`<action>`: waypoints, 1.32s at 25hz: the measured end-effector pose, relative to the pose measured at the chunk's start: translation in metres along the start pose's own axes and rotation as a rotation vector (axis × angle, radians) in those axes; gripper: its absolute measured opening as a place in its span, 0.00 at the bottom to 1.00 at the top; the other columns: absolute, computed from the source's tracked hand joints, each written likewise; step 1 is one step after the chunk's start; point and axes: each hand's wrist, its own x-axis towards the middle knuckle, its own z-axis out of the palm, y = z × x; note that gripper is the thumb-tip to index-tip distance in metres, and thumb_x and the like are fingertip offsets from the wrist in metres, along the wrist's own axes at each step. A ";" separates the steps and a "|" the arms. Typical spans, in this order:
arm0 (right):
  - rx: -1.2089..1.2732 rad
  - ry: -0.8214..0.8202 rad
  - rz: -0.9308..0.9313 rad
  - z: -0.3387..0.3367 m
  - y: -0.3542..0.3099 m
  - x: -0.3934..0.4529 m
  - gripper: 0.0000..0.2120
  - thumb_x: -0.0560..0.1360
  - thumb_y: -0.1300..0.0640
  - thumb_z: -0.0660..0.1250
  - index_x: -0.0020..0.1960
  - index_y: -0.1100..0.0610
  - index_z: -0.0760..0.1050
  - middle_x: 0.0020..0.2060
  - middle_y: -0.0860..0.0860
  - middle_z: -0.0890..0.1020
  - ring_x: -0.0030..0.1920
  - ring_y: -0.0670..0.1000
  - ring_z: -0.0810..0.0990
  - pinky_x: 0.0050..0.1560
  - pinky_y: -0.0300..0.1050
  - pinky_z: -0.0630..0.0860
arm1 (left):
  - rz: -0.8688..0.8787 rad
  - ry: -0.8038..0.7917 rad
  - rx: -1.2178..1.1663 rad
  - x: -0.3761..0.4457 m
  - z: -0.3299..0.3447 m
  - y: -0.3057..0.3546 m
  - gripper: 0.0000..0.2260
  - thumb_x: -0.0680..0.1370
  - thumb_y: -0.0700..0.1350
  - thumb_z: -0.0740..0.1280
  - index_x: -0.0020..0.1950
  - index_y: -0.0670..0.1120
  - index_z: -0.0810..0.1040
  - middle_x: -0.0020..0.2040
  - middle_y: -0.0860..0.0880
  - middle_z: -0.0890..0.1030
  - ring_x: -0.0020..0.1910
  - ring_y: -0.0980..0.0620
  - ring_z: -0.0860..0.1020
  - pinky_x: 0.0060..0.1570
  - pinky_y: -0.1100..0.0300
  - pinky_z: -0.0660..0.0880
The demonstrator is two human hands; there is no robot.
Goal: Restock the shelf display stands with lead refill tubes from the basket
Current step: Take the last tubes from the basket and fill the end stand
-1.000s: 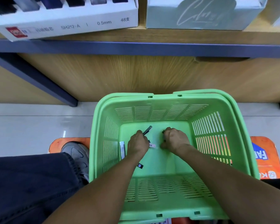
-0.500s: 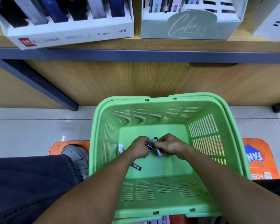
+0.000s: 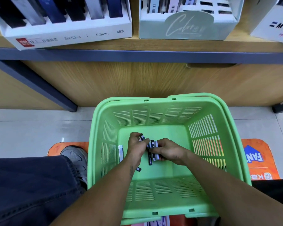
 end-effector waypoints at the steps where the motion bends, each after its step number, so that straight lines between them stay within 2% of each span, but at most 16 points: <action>1: 0.040 -0.011 0.000 -0.002 -0.001 -0.001 0.07 0.80 0.58 0.68 0.46 0.61 0.79 0.32 0.52 0.78 0.31 0.48 0.74 0.32 0.39 0.69 | -0.027 0.005 -0.032 0.001 0.000 0.000 0.11 0.78 0.36 0.65 0.57 0.48 0.72 0.53 0.44 0.77 0.51 0.45 0.78 0.61 0.46 0.76; 4: 0.074 0.045 0.008 -0.010 -0.009 -0.002 0.07 0.80 0.58 0.69 0.51 0.62 0.81 0.34 0.52 0.80 0.33 0.48 0.75 0.32 0.40 0.69 | -0.083 -0.045 -0.040 0.001 -0.001 0.002 0.14 0.77 0.33 0.59 0.59 0.47 0.69 0.48 0.41 0.78 0.49 0.40 0.80 0.62 0.44 0.75; 6: -0.035 0.093 -0.012 -0.013 -0.015 -0.001 0.06 0.80 0.59 0.68 0.46 0.60 0.79 0.31 0.50 0.80 0.32 0.49 0.75 0.32 0.40 0.68 | -0.093 -0.069 -0.091 0.000 -0.001 0.006 0.16 0.77 0.30 0.55 0.60 0.47 0.68 0.41 0.40 0.78 0.38 0.42 0.78 0.51 0.48 0.76; 8: -0.168 0.111 -0.041 -0.012 -0.021 0.001 0.07 0.80 0.58 0.68 0.44 0.59 0.78 0.31 0.52 0.80 0.31 0.50 0.74 0.32 0.42 0.69 | -0.073 -0.056 -0.069 0.001 0.000 0.011 0.16 0.78 0.31 0.54 0.59 0.47 0.70 0.42 0.42 0.77 0.35 0.47 0.75 0.43 0.51 0.74; 11: -0.240 0.075 -0.062 -0.006 -0.030 0.001 0.09 0.78 0.57 0.70 0.46 0.63 0.80 0.37 0.58 0.83 0.34 0.50 0.78 0.35 0.41 0.73 | -0.095 -0.104 -0.093 -0.006 0.003 0.017 0.10 0.81 0.47 0.60 0.57 0.44 0.76 0.43 0.43 0.79 0.35 0.46 0.77 0.40 0.52 0.77; 13: -0.261 -0.012 -0.072 0.000 -0.035 -0.001 0.09 0.76 0.59 0.73 0.49 0.66 0.82 0.42 0.61 0.86 0.39 0.51 0.82 0.43 0.42 0.80 | -0.182 -0.149 -0.172 -0.008 0.001 0.017 0.21 0.78 0.62 0.63 0.51 0.44 0.77 0.39 0.45 0.81 0.35 0.44 0.79 0.40 0.46 0.80; 15: -0.154 -0.108 -0.073 0.004 -0.040 -0.006 0.07 0.74 0.68 0.71 0.52 0.69 0.82 0.45 0.63 0.86 0.45 0.54 0.85 0.51 0.43 0.81 | -0.199 -0.126 -0.124 -0.004 -0.003 0.014 0.27 0.73 0.70 0.65 0.48 0.45 0.78 0.38 0.46 0.82 0.34 0.44 0.80 0.36 0.50 0.78; 17: -0.055 -0.098 -0.039 0.001 -0.043 -0.008 0.10 0.73 0.75 0.68 0.53 0.70 0.82 0.47 0.64 0.86 0.46 0.56 0.86 0.55 0.46 0.82 | -0.179 -0.079 -0.103 -0.001 -0.005 0.009 0.23 0.74 0.64 0.69 0.47 0.43 0.78 0.38 0.44 0.81 0.32 0.45 0.78 0.32 0.58 0.74; 18: -0.079 -0.010 -0.011 0.000 -0.044 -0.005 0.10 0.73 0.74 0.67 0.51 0.68 0.83 0.45 0.63 0.86 0.44 0.57 0.86 0.55 0.50 0.83 | -0.162 -0.043 -0.125 -0.001 -0.006 0.008 0.18 0.76 0.58 0.70 0.45 0.43 0.76 0.34 0.43 0.78 0.28 0.46 0.75 0.30 0.60 0.71; 21: -0.578 0.310 0.106 0.002 -0.037 0.005 0.05 0.75 0.57 0.70 0.44 0.59 0.79 0.41 0.58 0.83 0.41 0.57 0.84 0.45 0.51 0.83 | -0.153 0.093 -0.099 -0.003 -0.008 0.003 0.12 0.79 0.46 0.68 0.39 0.46 0.69 0.23 0.46 0.66 0.21 0.50 0.64 0.28 0.64 0.61; 23: -0.874 0.269 0.186 0.021 -0.029 0.002 0.12 0.76 0.46 0.70 0.48 0.53 0.73 0.49 0.54 0.80 0.47 0.56 0.81 0.44 0.44 0.74 | -0.111 0.154 0.034 -0.002 -0.013 -0.003 0.12 0.80 0.46 0.66 0.39 0.46 0.68 0.24 0.46 0.66 0.19 0.51 0.62 0.26 0.66 0.62; 25: -0.934 0.220 0.162 0.036 -0.023 -0.003 0.06 0.77 0.50 0.69 0.45 0.47 0.72 0.49 0.49 0.77 0.52 0.55 0.80 0.44 0.42 0.70 | -0.081 0.176 0.119 0.000 -0.019 -0.007 0.07 0.79 0.44 0.68 0.43 0.45 0.72 0.28 0.44 0.71 0.20 0.50 0.65 0.24 0.66 0.65; 27: -0.849 0.226 0.167 0.038 -0.021 0.002 0.13 0.75 0.58 0.68 0.35 0.46 0.70 0.38 0.45 0.77 0.42 0.52 0.81 0.39 0.40 0.71 | -0.072 0.186 0.154 0.002 -0.024 -0.009 0.05 0.77 0.42 0.70 0.48 0.43 0.75 0.30 0.44 0.74 0.21 0.50 0.68 0.24 0.64 0.67; 29: -0.586 0.239 0.196 0.029 -0.021 0.010 0.13 0.72 0.61 0.69 0.30 0.51 0.73 0.28 0.48 0.78 0.29 0.51 0.78 0.32 0.39 0.72 | -0.079 0.129 0.168 0.002 -0.025 -0.011 0.09 0.76 0.45 0.73 0.49 0.42 0.76 0.29 0.44 0.74 0.21 0.50 0.67 0.24 0.64 0.67; 31: -0.302 0.206 0.130 0.020 -0.023 0.011 0.10 0.73 0.64 0.71 0.33 0.59 0.79 0.25 0.52 0.79 0.25 0.49 0.77 0.32 0.39 0.75 | -0.074 0.017 0.172 -0.002 -0.022 -0.011 0.12 0.75 0.49 0.75 0.46 0.42 0.77 0.28 0.45 0.74 0.21 0.50 0.66 0.24 0.65 0.66; 33: -0.011 0.109 0.055 0.012 -0.025 0.009 0.07 0.75 0.71 0.66 0.43 0.67 0.82 0.31 0.57 0.82 0.29 0.48 0.81 0.38 0.40 0.81 | -0.039 -0.055 0.173 -0.007 -0.019 -0.006 0.14 0.75 0.51 0.75 0.41 0.43 0.76 0.28 0.47 0.76 0.21 0.50 0.67 0.24 0.65 0.64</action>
